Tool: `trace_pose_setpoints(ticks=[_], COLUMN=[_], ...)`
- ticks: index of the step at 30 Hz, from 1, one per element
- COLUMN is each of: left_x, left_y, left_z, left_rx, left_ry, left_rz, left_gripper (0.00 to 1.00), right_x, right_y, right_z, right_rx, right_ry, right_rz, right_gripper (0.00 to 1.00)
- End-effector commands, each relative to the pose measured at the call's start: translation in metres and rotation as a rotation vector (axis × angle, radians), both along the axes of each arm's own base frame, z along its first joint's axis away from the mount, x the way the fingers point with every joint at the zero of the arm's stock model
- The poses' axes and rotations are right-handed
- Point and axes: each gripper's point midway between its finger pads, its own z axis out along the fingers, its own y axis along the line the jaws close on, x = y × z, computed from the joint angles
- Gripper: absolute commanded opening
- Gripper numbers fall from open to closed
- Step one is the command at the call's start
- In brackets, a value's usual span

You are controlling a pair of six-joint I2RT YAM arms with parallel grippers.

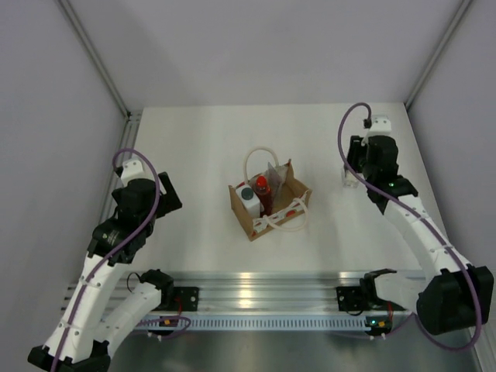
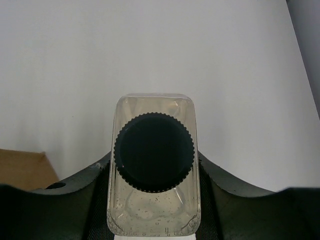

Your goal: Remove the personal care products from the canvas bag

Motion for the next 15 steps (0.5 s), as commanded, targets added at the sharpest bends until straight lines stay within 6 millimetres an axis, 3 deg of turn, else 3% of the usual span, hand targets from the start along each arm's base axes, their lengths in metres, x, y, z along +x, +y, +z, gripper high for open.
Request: trace_pose_setpoints(ticks=[1, 3, 8, 11, 14, 15], left_x=[0.005, 0.006, 0.007, 0.007, 0.005, 0.005], left_y=[0.0, -0.001, -0.002, -0.003, -0.02, -0.029], left_z=[0.008, 0.007, 0.007, 0.012, 0.028, 0.032], left_rx=[-0.019, -0.02, -0.019, -0.024, -0.128, -0.179], left_ry=[-0.045, -0.04, -0.036, -0.042, -0.079, -0.085], left_rz=[0.013, 0.009, 0.006, 0.0, -0.052, -0.074], left_gripper=[0.99, 0.99, 0.99, 0.99, 0.99, 0.99], right_x=[0.034, 0.037, 0.044, 0.039, 0.034, 0.033], right_y=[-0.003, -0.002, -0.005, -0.008, -0.009, -0.01], right_z=[0.06, 0.042, -0.007, -0.021, -0.031, -0.03], right_rx=[0.116, 0.13, 0.109, 0.113, 0.115, 0.113], right_ry=[-0.365, -0.4, -0.288, -0.25, -0.201, -0.195], right_rz=[0.014, 0.02, -0.005, -0.023, -0.035, -0.038], right_gripper=[0.0, 0.0, 0.0, 0.0, 0.33, 0.62])
